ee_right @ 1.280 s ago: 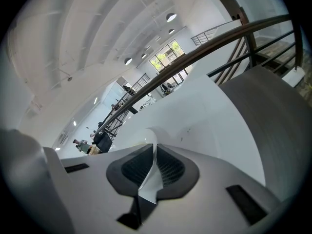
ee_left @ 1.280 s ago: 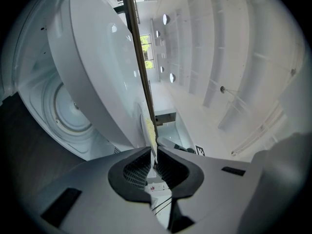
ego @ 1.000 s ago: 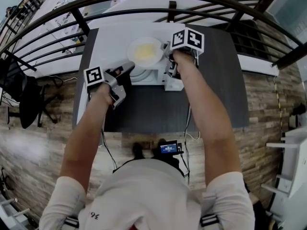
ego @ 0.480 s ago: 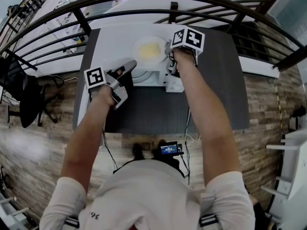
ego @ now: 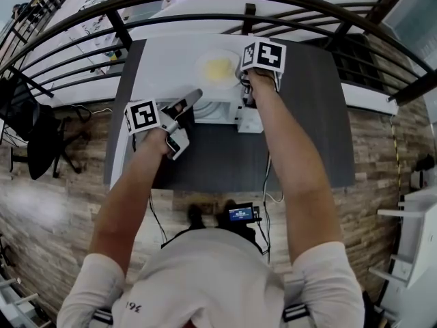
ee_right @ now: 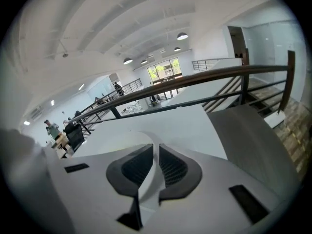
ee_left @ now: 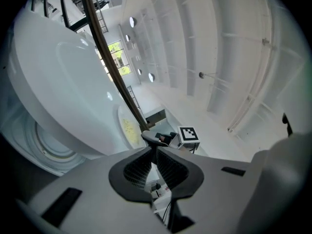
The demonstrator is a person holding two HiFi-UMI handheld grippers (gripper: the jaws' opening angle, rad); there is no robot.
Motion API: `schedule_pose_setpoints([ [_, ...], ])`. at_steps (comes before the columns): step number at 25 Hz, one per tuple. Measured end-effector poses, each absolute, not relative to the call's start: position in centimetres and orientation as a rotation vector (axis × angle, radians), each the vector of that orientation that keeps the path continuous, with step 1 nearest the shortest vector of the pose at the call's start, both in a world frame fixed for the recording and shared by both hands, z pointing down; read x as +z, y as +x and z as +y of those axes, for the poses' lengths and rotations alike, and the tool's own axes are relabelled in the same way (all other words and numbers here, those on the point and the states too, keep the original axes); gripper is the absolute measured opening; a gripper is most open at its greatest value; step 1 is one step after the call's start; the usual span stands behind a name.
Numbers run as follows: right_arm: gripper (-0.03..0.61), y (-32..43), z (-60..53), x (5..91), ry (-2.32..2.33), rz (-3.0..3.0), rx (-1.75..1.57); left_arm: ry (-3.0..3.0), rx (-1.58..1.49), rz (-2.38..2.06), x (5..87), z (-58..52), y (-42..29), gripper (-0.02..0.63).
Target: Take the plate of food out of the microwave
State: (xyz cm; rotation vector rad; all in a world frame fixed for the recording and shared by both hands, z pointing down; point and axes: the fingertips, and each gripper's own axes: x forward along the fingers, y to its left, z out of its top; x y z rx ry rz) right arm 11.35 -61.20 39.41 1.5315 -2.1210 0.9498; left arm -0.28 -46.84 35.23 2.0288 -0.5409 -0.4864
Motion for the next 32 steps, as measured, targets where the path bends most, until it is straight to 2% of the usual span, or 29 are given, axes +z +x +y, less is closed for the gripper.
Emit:
schedule_pose_setpoints([
  [4,0.018,11.9,-60.5,39.3,1.512,-2.131,0.805,2.094,-0.490,-0.562,34.5,-45.9,0.6,0.021],
  [8,0.044,11.5,-61.0,38.9,1.522,-2.163,0.818,2.100,-0.491,-0.578,34.2,-46.7,0.0,0.021],
  [13,0.044,12.1,-60.6,37.7,1.538,-2.193,0.832,2.115,-0.486,-0.607,33.4,-47.0,-0.5,0.021],
  [29,0.044,12.6,-55.4,28.8,1.464,-2.432,0.752,2.258,-0.440,-0.633,25.8,-45.0,0.4,0.020],
  [32,0.044,12.9,-53.9,27.3,1.454,-2.471,0.728,2.277,-0.352,-0.721,25.7,-44.1,-0.1,0.020],
])
